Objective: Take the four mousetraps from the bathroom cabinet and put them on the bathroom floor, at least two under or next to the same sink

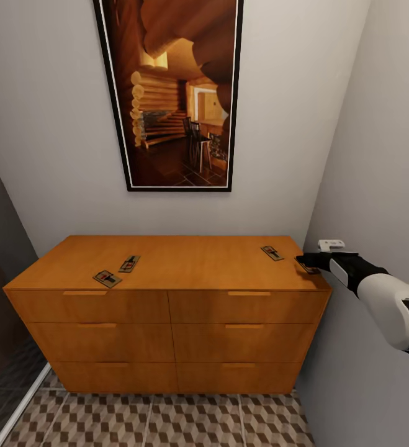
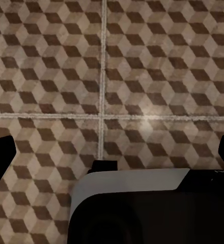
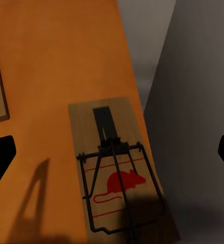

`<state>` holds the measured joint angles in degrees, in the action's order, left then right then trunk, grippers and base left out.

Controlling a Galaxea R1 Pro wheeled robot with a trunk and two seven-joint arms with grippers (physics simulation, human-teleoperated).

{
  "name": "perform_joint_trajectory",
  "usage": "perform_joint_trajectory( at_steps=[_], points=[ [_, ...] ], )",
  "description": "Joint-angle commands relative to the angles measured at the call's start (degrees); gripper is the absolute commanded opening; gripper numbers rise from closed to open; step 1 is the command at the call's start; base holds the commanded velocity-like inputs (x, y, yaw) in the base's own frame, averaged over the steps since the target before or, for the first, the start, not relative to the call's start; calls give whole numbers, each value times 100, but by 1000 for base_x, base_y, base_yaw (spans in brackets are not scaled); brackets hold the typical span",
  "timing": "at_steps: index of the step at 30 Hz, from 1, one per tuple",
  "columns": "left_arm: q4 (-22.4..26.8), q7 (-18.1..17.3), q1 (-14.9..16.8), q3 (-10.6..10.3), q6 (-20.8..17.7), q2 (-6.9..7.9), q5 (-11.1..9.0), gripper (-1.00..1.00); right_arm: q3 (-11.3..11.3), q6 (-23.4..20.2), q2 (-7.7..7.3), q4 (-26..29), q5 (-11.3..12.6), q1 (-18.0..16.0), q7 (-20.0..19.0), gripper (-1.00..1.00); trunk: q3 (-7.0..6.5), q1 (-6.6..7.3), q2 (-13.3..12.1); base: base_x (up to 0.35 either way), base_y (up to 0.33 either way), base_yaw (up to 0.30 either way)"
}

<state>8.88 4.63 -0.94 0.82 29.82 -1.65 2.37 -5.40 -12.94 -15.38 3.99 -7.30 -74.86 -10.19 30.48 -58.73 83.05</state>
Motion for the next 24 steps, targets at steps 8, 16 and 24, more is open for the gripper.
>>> perform_joint_trajectory(
  at_steps=[8, 16, 24],
  points=[
    [10, 29, -2, 6, 6, -2, 26, 100, -49, -26, -1, -6, -61, 2, -27, 100, 4, 0, 3, 0, 0, 0],
    [9, 29, -2, 6, 6, -2, 26, 100, -49, 0, -1, -90, -61, 14, -27, 100, 4, 0, 3, 0, 0, 0],
    [9, 29, -2, 6, 6, -2, 26, 100, -49, 41, 5, -113, -61, 30, -27, 100, 4, 0, 3, 0, 0, 0]
  ],
)
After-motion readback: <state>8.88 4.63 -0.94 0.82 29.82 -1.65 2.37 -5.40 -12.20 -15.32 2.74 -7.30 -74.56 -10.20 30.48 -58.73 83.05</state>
